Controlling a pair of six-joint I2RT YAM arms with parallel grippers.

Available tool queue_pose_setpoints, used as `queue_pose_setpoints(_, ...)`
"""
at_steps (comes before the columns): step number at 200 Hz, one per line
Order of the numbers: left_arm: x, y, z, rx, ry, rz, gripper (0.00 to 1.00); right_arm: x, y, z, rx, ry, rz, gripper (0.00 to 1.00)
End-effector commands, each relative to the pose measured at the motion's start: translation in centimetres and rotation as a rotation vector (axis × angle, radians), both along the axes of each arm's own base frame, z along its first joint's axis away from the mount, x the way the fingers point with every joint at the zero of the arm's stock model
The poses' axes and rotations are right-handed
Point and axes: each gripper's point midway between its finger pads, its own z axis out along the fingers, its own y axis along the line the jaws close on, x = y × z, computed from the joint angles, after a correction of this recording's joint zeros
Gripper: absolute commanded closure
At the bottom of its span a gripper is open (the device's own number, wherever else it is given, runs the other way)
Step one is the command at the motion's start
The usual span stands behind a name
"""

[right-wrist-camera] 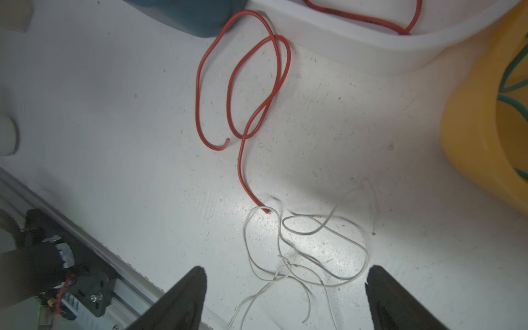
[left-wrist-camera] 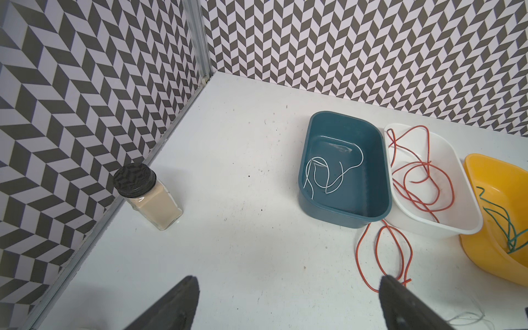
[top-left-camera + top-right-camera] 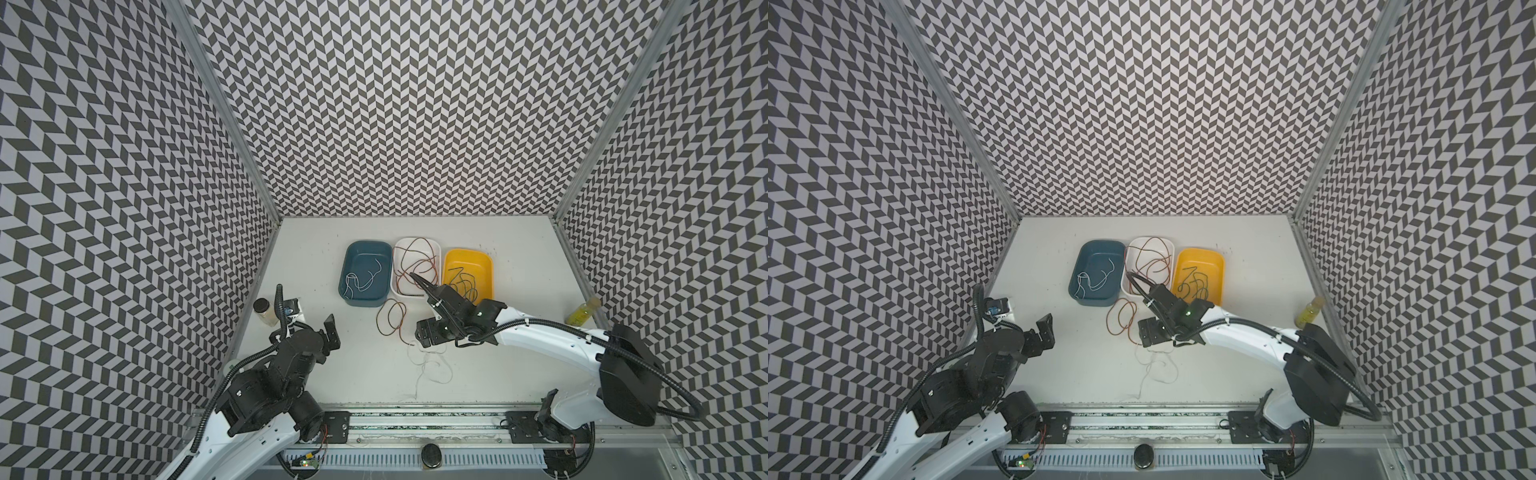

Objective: Untangle the cables
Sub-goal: 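Move the right gripper down to the loose white wires near the robot, then grasp a white wire with the right gripper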

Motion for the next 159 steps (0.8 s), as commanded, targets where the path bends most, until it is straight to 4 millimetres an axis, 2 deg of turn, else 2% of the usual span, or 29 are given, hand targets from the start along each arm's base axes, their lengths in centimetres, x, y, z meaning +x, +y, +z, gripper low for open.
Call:
queue_pose_setpoints(1,0.1,0.3,-0.1,0.008,-0.005,0.017,0.00,0.7,0.5,-1.1,0.000,0.007,-0.043,0.20)
queue_pose_setpoints(31,0.1,0.3,-0.1,0.010,-0.005,0.017,0.00,1.0,0.9,-2.2,-0.008,0.022,-0.050,0.42)
queue_pose_setpoints(95,0.1,0.3,0.0,0.005,-0.009,0.016,0.00,1.3,1.2,-5.1,-0.064,0.071,-0.058,0.55)
queue_pose_setpoints(131,0.1,0.3,0.0,0.005,-0.010,0.017,0.00,1.5,1.7,-5.3,-0.059,0.078,-0.050,0.66)
queue_pose_setpoints(159,0.1,0.3,-0.1,0.004,-0.010,0.017,0.00,1.6,1.7,-4.9,-0.063,0.066,-0.036,0.80)
